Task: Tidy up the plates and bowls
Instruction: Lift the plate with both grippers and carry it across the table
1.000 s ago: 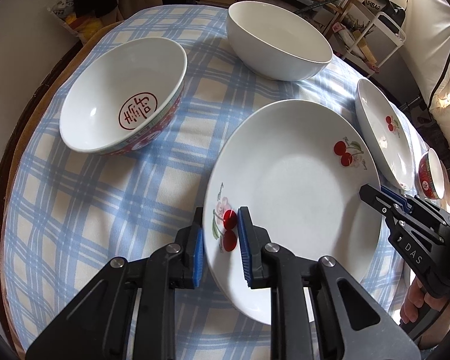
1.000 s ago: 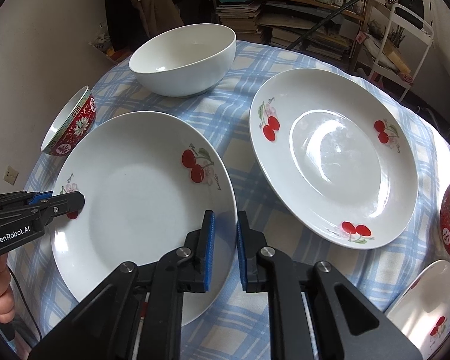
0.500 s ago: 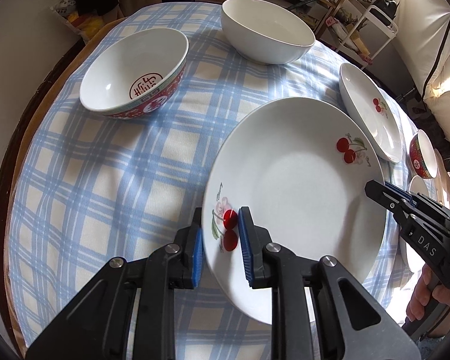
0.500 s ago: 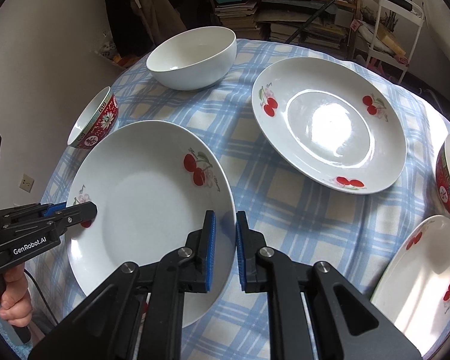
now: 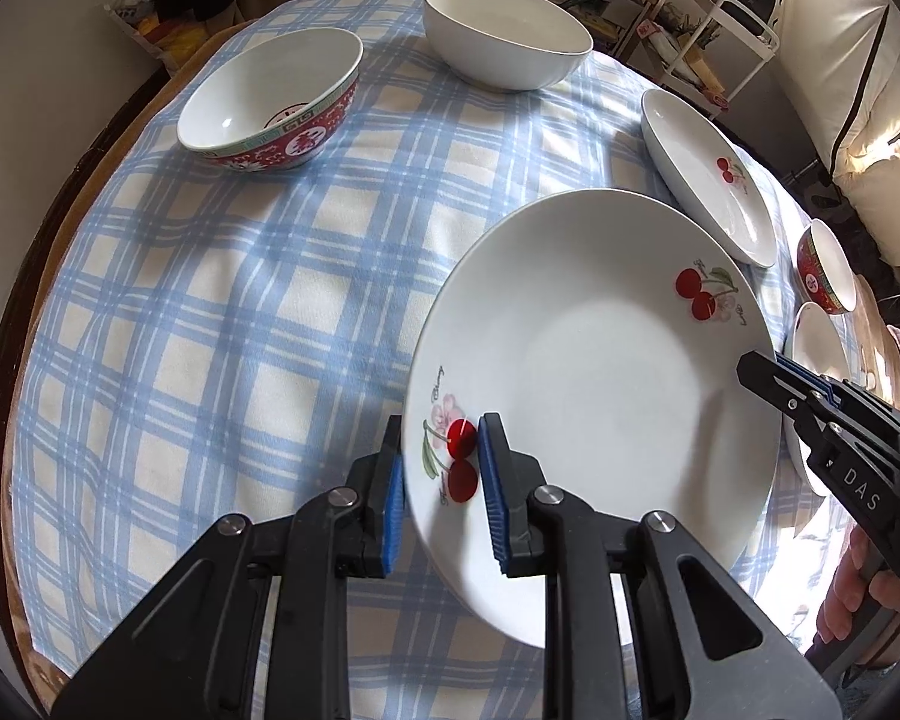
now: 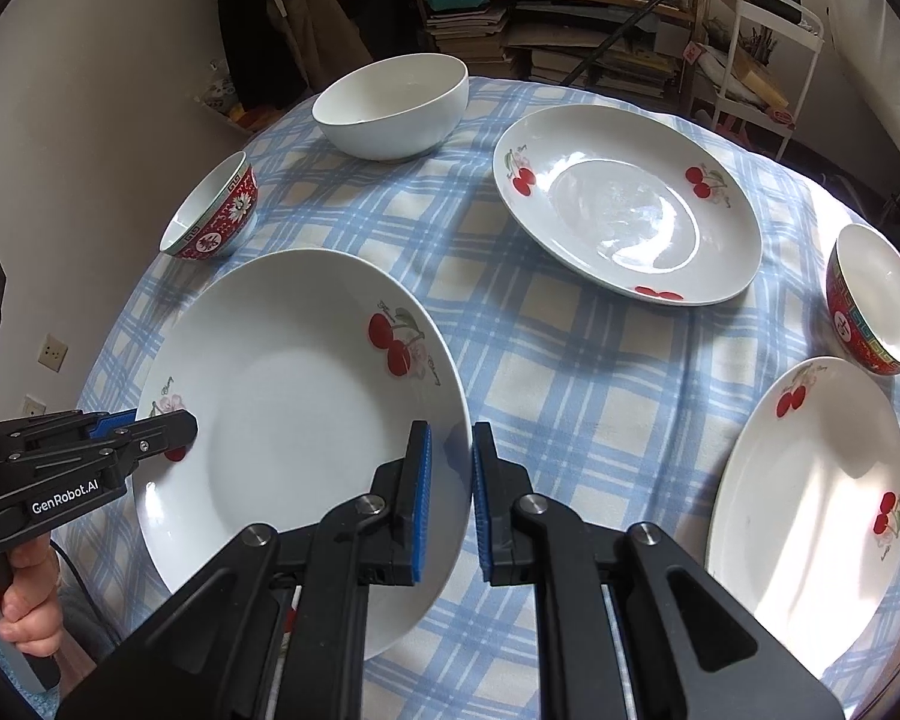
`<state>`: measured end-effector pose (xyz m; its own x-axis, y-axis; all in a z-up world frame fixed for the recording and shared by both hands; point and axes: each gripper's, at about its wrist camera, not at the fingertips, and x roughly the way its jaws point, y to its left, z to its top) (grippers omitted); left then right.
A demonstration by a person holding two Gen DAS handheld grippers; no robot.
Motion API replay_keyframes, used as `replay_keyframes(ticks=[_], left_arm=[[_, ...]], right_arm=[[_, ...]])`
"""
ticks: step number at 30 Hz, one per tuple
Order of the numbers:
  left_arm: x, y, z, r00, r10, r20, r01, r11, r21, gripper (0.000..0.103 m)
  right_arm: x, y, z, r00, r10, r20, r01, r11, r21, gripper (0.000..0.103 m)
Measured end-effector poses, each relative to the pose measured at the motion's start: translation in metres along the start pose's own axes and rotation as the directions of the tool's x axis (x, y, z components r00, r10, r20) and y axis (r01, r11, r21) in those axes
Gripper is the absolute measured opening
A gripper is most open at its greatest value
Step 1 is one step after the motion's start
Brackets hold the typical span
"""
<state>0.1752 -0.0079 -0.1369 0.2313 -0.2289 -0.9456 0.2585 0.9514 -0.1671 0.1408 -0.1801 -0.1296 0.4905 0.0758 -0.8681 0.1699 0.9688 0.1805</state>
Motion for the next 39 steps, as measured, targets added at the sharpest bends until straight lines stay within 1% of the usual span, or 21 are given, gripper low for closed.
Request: replay_keyframes(ticks=[5, 7, 11, 13, 16, 19, 29, 33, 35, 39], left_arm=[[-0.002, -0.007, -0.008, 1.0, 0.024, -0.007, -0.024, 1.0, 0.013, 0.023], [0.002, -0.008, -0.011, 0.999, 0.032, -0.016, -0.032, 0.999, 0.013, 0.023], [0.02, -0.004, -0.015, 0.997, 0.035, -0.07, -0.035, 0.999, -0.006, 0.022], [0.024, -0.004, -0.016, 0.996, 0.04, -0.083, -0.04, 0.999, -0.001, 0.022], [0.025, -0.009, -0.017, 0.996, 0.06, -0.07, -0.059, 0.998, 0.018, 0.023], [0.03, -0.008, -0.015, 0.995, 0.054, -0.079, -0.055, 0.999, -0.001, 0.023], [0.031, -0.01, -0.015, 0.996, 0.058, -0.075, -0.058, 0.998, 0.005, 0.024], [0.033, -0.005, -0.016, 0.996, 0.044, -0.083, -0.045, 0.999, -0.012, 0.023], [0.033, -0.001, -0.019, 0.994, 0.063, -0.088, -0.064, 0.998, -0.005, 0.023], [0.028, -0.002, -0.024, 0.992, 0.096, -0.077, -0.095, 0.995, 0.021, 0.023]], right_arm=[[-0.001, -0.002, -0.011, 1.0, -0.012, -0.009, 0.012, 1.0, 0.01, 0.014], [0.002, 0.0, -0.017, 0.999, -0.028, -0.018, 0.028, 1.0, 0.007, 0.014], [0.017, -0.001, -0.027, 0.997, -0.045, -0.062, 0.046, 0.999, 0.009, 0.014], [0.023, -0.002, -0.03, 0.995, -0.053, -0.079, 0.053, 0.999, 0.008, 0.014], [0.025, -0.003, -0.031, 0.995, -0.057, -0.082, 0.058, 0.998, 0.01, 0.014], [0.027, -0.004, -0.03, 0.995, -0.049, -0.082, 0.052, 0.998, 0.027, 0.014], [0.028, -0.003, -0.031, 0.995, -0.061, -0.08, 0.063, 0.998, 0.021, 0.014], [0.026, -0.002, -0.032, 0.995, -0.061, -0.075, 0.063, 0.998, 0.015, 0.014], [0.025, 0.0, -0.034, 0.996, -0.054, -0.076, 0.054, 0.999, 0.003, 0.015], [0.022, 0.001, -0.034, 0.995, -0.063, -0.075, 0.063, 0.998, 0.002, 0.014]])
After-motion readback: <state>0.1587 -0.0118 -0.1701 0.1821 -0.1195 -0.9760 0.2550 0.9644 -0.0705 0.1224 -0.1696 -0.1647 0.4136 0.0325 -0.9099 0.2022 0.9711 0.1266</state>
